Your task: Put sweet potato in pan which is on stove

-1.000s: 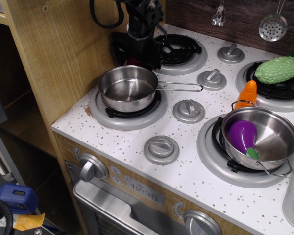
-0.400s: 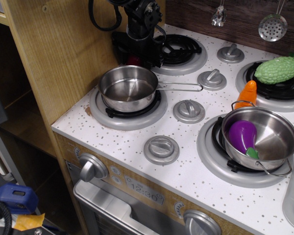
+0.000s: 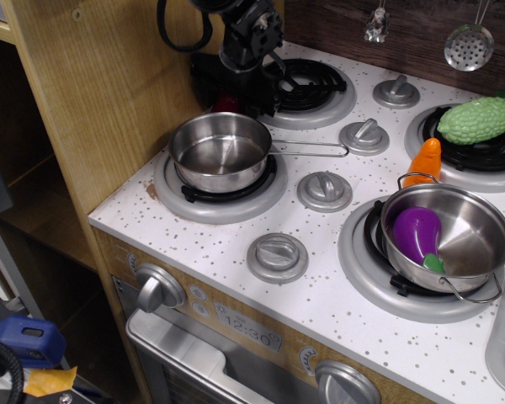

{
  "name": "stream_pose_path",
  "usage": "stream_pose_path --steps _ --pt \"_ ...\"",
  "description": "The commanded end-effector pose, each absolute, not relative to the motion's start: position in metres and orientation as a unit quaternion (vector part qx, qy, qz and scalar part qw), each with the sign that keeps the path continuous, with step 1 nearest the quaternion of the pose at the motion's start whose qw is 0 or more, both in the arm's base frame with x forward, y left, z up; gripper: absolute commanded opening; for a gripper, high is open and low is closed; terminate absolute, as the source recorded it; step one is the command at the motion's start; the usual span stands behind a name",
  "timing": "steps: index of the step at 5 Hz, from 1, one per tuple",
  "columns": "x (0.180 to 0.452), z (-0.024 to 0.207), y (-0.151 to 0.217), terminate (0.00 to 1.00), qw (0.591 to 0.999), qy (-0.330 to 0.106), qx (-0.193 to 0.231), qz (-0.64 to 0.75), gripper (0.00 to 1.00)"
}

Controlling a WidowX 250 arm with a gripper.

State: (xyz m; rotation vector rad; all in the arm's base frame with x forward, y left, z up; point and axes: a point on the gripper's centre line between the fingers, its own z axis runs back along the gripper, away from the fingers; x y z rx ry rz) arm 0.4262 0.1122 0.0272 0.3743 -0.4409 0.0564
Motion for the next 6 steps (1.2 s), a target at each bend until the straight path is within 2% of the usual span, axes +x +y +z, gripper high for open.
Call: stream_pose_path --steps 1,2,3,6 --pt "0.429 0.1 0.103 0.0 0.937 -0.268 0.219 0.046 0.0" --pt "0.416 0.113 0.097 0.0 0.94 -0.254 0.22 0.061 0.0" --pt "0.397 0.115 0.089 0.0 0.945 -0.236 0.213 0.083 0.0" --pt "0.352 0.095 0.069 0.0 0.949 -0.215 0.183 0.139 0.0"
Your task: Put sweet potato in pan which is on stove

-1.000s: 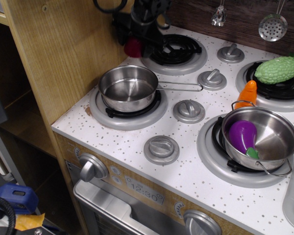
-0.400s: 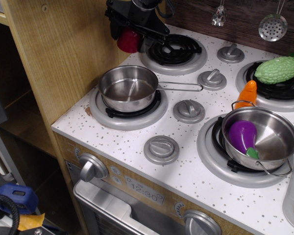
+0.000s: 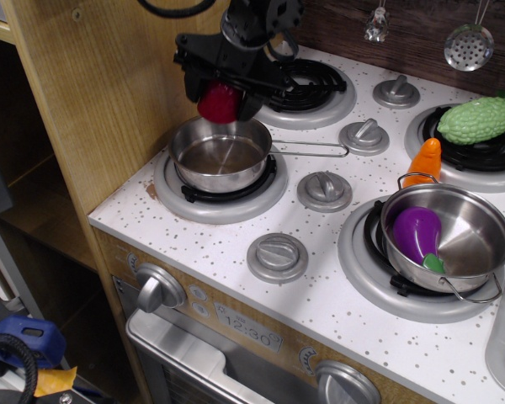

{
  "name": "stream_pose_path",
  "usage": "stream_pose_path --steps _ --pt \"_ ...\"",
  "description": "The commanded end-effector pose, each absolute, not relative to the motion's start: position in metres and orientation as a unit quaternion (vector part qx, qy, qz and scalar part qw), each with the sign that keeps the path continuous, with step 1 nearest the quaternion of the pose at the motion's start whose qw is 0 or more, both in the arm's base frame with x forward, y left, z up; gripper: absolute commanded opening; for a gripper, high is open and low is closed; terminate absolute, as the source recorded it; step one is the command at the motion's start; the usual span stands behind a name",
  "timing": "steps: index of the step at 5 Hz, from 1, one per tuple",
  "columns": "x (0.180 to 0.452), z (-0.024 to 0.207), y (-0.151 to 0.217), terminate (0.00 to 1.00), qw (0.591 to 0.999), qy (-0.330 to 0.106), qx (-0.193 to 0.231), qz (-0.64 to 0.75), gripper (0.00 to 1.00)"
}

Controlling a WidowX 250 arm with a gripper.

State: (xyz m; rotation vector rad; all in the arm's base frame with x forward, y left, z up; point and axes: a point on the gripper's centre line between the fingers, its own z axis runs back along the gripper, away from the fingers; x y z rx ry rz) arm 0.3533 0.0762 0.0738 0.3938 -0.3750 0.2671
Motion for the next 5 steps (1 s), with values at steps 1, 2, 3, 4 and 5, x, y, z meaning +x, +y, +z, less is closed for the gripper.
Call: stream_pose_path --steps 1,2,3,4,5 --pt "0.3411 0.0876 0.0649 0.0 0.95 -0.212 0.172 0.149 0.0" --pt "0.3365 0.0779 0.0654 0.0 0.948 -0.229 0.157 0.157 1.0" --pt "0.3365 0.0779 0.0654 0.0 0.948 -0.229 0.157 0.157 1.0" --pt "0.3365 0.0779 0.0654 0.0 0.948 -0.229 0.157 0.157 1.0" --pt "0.3365 0.0779 0.0654 1.0 0.948 -0.229 0.157 0.157 1.0"
